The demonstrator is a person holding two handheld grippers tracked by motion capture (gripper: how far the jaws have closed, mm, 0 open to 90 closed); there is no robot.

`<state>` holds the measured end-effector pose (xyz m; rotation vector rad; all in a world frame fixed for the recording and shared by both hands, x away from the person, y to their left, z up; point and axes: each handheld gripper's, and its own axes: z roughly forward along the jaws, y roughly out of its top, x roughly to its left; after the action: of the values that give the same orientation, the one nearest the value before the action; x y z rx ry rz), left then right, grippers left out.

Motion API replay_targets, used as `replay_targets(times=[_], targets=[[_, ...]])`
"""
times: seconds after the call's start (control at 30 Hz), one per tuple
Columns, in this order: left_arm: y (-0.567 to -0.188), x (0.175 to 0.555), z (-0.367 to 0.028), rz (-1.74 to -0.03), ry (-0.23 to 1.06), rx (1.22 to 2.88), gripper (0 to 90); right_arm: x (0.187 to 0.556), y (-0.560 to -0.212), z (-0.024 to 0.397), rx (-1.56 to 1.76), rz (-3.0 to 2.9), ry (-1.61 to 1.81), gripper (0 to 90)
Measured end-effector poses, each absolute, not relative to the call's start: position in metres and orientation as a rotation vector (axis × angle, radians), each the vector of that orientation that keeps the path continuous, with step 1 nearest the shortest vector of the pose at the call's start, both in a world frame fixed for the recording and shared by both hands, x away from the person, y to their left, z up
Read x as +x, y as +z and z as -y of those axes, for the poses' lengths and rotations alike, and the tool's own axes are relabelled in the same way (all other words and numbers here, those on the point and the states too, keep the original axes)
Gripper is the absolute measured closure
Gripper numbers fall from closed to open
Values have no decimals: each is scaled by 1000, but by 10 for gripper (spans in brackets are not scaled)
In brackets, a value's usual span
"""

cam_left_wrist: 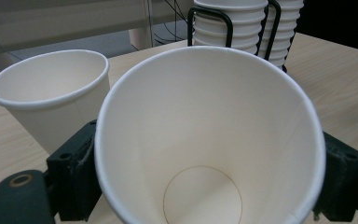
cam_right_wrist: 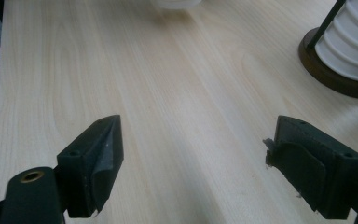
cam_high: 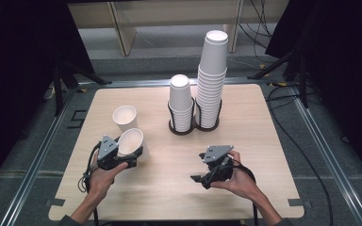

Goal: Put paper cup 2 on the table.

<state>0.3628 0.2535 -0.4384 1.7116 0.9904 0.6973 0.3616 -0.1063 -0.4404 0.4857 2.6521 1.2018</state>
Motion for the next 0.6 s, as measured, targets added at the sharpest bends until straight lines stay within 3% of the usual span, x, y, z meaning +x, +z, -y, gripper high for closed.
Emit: replay_targets(times=[0.6], targets=[[-446, 396, -230, -979, 729, 1740, 134, 358, -445, 110, 478, -2663, 1170, 178]])
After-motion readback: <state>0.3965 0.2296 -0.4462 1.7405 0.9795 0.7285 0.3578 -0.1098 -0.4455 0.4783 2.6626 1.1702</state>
